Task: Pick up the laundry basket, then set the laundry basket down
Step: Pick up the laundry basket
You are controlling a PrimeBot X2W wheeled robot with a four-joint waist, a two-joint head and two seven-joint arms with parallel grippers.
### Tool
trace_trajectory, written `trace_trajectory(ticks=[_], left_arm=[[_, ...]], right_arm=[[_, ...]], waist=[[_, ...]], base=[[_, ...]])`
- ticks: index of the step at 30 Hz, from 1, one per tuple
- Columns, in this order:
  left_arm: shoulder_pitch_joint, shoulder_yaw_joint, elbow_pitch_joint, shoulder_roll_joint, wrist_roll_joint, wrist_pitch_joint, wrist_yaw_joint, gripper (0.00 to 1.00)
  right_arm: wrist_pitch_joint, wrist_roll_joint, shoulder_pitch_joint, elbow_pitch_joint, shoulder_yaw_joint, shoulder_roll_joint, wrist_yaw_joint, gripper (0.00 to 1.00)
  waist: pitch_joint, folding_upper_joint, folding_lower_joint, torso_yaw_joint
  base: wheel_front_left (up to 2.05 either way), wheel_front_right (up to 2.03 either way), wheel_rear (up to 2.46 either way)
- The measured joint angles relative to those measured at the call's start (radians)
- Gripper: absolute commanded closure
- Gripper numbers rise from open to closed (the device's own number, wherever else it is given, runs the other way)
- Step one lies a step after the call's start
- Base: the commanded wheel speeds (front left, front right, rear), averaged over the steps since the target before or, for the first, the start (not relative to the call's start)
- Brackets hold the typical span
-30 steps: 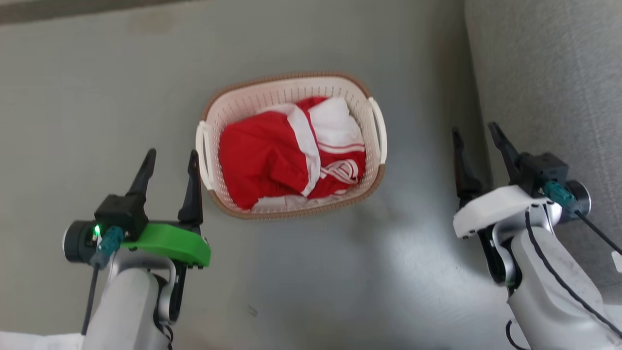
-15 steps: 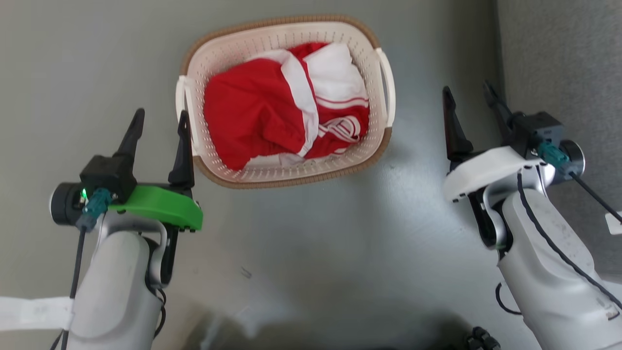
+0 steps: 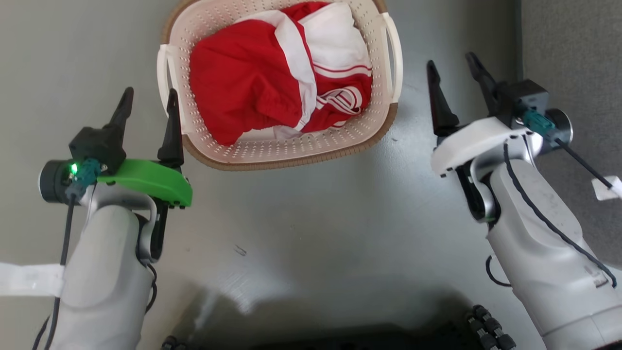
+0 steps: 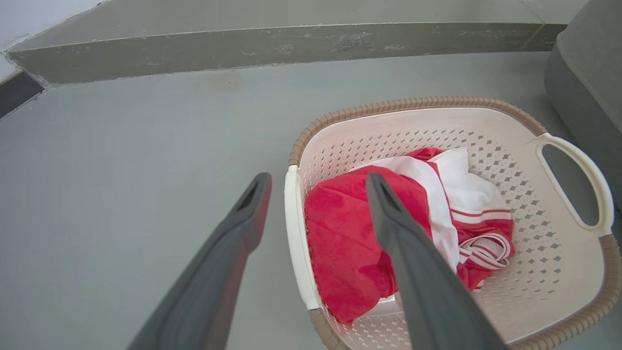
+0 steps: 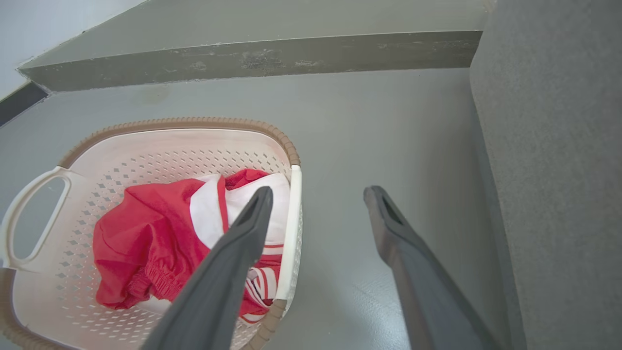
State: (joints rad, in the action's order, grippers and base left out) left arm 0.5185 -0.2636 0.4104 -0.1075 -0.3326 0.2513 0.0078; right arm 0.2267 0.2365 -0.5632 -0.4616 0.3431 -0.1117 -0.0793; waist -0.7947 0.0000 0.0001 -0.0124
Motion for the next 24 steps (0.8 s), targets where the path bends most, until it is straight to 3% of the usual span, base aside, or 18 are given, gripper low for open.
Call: trace_trajectory(ticks=[24], left_arm=[[0.259, -0.007, 0.303, -0.015, -0.021, -0.137, -0.079, 0.00]], right_arm=[[-0.094, 0.007, -0.255, -0.295, 0.082, 0.037, 0.080, 0.00]], waist=[[-0.079, 0.0000, -0.0001, -0.012]], base=[[0.00, 0.00, 0.00]])
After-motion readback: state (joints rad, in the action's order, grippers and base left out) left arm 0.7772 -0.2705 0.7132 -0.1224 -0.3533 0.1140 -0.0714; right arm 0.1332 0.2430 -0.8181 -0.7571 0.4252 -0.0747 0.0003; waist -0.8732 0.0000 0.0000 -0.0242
